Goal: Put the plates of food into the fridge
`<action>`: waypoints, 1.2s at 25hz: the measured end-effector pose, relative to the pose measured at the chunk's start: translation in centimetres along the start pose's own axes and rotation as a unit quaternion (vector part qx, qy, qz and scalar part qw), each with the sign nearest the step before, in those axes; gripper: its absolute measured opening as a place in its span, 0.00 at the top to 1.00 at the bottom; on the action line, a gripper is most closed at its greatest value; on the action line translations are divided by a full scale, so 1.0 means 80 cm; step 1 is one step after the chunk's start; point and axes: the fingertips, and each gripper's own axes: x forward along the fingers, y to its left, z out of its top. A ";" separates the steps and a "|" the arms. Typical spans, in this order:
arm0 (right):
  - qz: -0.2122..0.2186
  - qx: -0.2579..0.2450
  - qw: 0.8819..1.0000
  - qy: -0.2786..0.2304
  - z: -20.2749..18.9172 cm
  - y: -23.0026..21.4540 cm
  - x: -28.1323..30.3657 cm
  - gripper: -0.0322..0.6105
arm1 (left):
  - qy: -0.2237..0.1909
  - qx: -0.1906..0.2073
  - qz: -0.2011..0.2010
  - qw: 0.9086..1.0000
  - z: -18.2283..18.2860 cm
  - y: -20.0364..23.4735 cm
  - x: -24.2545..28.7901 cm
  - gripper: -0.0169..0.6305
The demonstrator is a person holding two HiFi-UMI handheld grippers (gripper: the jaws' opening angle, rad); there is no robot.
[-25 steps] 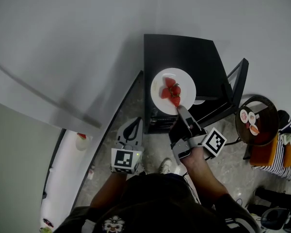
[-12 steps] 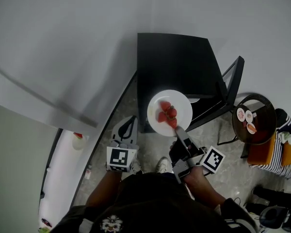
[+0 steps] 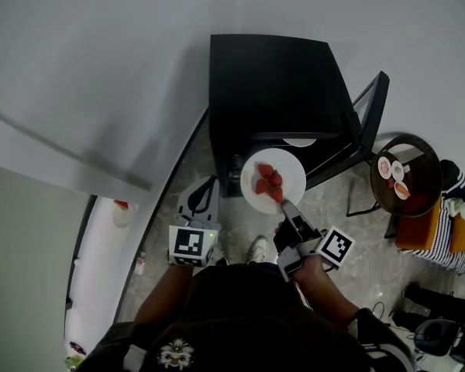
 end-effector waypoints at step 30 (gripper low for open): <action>-0.027 0.026 0.999 -0.038 0.051 -0.092 0.151 0.90 | 0.000 -0.018 -0.005 1.000 -0.002 -0.027 0.024 0.96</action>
